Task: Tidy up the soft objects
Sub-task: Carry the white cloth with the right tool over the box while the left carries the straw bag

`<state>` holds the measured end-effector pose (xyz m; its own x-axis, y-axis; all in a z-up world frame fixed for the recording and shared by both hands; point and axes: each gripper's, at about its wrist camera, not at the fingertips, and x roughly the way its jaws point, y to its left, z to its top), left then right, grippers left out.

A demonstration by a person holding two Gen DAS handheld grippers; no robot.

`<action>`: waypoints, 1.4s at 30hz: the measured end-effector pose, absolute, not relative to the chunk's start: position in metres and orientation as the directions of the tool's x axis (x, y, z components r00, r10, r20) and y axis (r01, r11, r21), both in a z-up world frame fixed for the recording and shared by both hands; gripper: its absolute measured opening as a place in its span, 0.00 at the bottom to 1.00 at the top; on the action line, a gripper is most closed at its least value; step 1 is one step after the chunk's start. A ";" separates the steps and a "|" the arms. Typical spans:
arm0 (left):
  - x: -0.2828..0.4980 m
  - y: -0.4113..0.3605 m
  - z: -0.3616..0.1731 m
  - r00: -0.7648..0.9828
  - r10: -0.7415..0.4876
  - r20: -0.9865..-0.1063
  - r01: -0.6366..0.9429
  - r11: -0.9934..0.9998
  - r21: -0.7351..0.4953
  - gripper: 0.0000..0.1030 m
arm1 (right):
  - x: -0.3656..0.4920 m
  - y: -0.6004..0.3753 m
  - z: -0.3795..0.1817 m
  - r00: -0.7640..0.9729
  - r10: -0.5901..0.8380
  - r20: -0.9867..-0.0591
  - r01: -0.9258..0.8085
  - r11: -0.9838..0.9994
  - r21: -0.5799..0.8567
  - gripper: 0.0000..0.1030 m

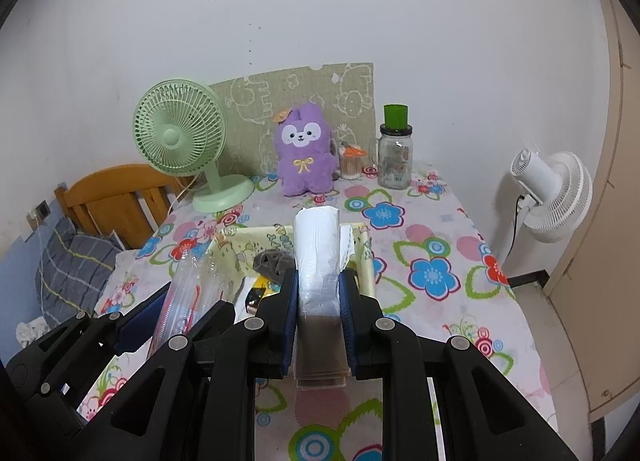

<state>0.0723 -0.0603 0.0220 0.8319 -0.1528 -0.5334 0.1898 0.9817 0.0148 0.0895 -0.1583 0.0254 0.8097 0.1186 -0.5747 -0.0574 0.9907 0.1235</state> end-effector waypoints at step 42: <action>0.178 -0.051 -0.006 0.795 -0.139 -0.591 0.171 0.985 -0.001 0.30 | 0.204 -0.149 -0.006 0.759 0.134 -0.637 -0.058 0.989 0.139 0.22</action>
